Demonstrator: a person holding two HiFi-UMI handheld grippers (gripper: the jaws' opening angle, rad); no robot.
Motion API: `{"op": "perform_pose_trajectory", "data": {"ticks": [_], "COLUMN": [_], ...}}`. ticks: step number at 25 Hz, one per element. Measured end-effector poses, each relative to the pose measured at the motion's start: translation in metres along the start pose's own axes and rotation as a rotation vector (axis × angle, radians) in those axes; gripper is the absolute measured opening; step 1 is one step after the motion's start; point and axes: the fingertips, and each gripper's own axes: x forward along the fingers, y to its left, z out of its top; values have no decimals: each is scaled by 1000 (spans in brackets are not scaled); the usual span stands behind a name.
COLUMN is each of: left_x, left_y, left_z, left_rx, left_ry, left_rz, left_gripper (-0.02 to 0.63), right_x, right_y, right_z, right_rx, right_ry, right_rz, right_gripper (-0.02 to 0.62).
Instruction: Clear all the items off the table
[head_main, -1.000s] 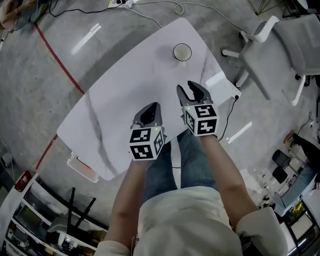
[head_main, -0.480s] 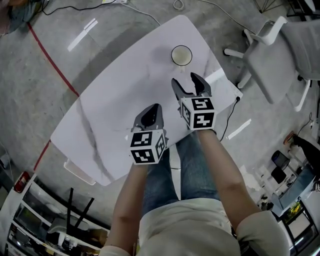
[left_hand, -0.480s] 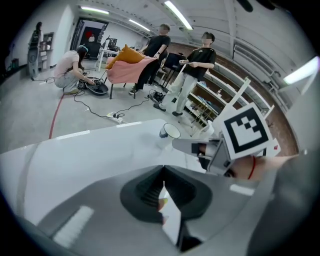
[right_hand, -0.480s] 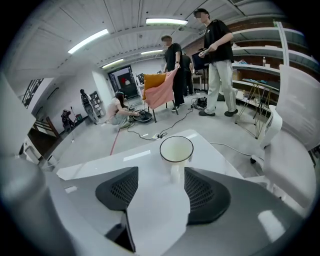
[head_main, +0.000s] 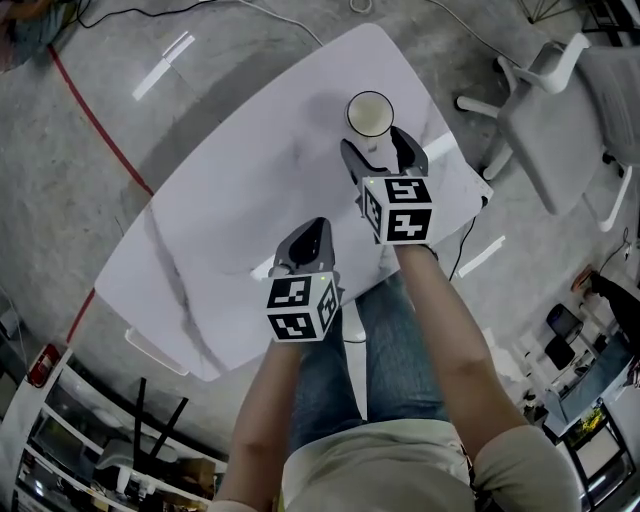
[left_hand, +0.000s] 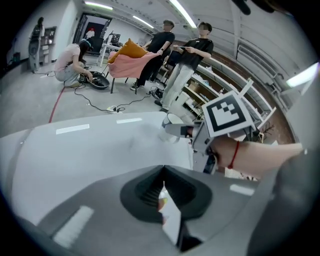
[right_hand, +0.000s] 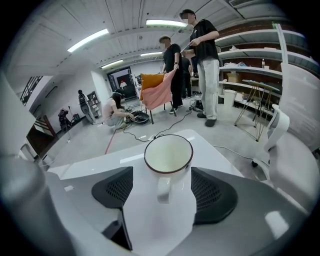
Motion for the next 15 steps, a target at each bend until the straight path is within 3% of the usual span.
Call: {"op": "perform_pose_trajectory", "data": {"ticks": [15], "left_x": [19], "left_y": [14], "left_z": [-40], "left_rx": [-42], "left_ry": [48], "left_rz": [17], "left_gripper": [9], "right_x": [45], "right_y": [-10], "right_z": [9], "right_rx": [-20], "right_ry": [-35], "right_rz": [-8], "right_gripper": [405]}}
